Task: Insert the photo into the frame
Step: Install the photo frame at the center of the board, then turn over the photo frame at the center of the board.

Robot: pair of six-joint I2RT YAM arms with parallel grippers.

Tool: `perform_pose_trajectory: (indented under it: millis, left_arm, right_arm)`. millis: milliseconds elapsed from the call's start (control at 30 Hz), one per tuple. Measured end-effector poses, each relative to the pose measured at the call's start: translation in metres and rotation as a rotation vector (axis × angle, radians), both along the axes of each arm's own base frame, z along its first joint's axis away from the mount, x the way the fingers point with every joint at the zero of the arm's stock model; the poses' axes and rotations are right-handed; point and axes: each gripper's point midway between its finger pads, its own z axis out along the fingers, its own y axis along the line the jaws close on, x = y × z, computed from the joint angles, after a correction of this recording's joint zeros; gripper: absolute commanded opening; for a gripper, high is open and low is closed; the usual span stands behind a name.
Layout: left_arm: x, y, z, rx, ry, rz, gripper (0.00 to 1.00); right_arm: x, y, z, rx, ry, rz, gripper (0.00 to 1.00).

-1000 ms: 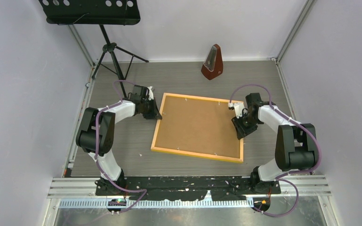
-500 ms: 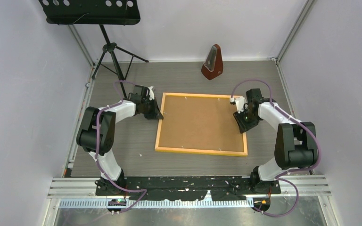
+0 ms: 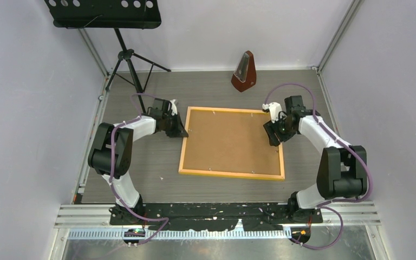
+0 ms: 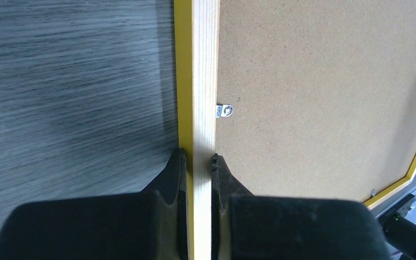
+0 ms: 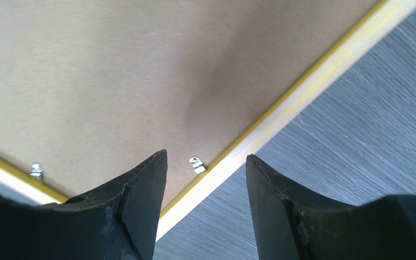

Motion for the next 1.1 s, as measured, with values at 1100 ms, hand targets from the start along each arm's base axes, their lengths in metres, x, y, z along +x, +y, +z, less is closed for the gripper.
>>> perform_pose_trajectory:
  millis: [1100]
  left_arm:
    - [-0.002,-0.010,-0.001,-0.061,0.021,-0.027,0.33]
  right_arm:
    - [-0.145,0.129,-0.021,-0.008,-0.061,0.871,0.57]
